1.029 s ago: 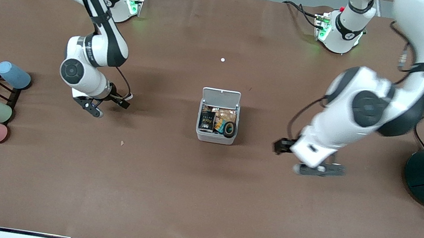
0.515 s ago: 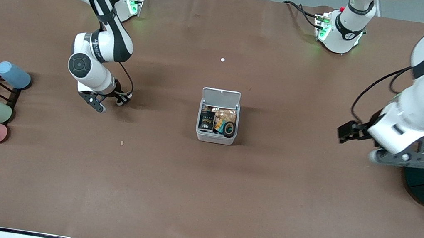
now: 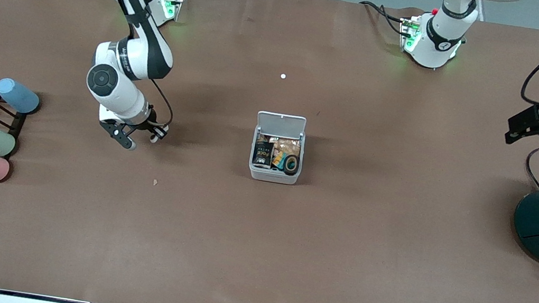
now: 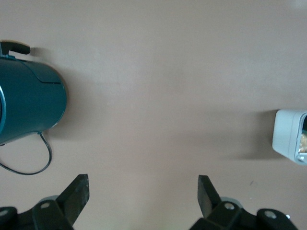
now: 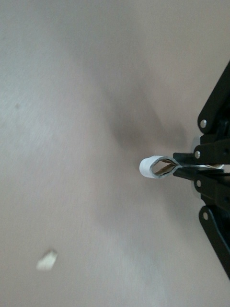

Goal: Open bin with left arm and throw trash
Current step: 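Carry the white paper scrap over the open bin with the right gripper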

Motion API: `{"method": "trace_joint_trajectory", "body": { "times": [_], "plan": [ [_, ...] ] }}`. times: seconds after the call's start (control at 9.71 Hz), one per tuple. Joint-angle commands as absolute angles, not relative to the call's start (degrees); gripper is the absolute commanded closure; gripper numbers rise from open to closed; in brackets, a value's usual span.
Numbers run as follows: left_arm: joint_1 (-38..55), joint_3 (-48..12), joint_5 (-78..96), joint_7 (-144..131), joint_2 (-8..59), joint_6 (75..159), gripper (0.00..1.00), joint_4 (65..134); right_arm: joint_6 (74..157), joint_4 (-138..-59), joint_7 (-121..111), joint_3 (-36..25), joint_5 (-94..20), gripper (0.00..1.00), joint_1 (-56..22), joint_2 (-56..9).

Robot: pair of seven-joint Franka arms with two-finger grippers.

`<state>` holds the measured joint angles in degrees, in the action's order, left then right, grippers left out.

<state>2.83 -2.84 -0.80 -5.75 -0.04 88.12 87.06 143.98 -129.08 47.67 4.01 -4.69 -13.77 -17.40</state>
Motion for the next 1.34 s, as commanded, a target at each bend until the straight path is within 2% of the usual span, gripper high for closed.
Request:
{"method": "trace_joint_trajectory", "body": {
  "times": [0.0,0.1,0.21,0.41,0.51,0.72,1.24],
  "plan": [
    [4.0,-1.7,-0.3,-3.3,-3.1,90.4,0.00,91.4,131.7,-116.9,51.7,4.1,-4.8,1.00,-15.3,-16.4],
    [4.0,-1.6,-0.4,-3.4,-3.1,90.6,0.00,91.2,124.0,-107.6,52.4,4.1,-5.4,1.00,-17.0,-16.8],
    [4.0,-1.1,-0.4,-2.6,-3.2,90.6,0.00,91.1,121.3,-101.1,52.4,4.0,-7.1,1.00,-19.5,-18.3],
    [2.9,-0.8,-0.2,-2.5,-0.6,89.7,0.00,87.7,121.7,-93.5,52.8,4.0,-7.4,1.00,-24.7,-21.5],
    [2.9,-0.8,0.1,-2.5,0.3,89.6,0.00,86.5,122.8,-91.9,52.6,4.0,-5.2,1.00,-28.9,-23.7],
    [3.2,-0.9,0.2,-3.3,0.6,89.6,0.00,86.2,131.5,-91.1,52.6,3.9,-0.5,1.00,-33.8,-28.6],
    [2.9,-0.8,-0.2,-2.6,0.7,89.7,0.00,86.1,131.0,-89.8,49.7,4.0,-1.4,1.00,-36.8,-30.7]
  ]
}}
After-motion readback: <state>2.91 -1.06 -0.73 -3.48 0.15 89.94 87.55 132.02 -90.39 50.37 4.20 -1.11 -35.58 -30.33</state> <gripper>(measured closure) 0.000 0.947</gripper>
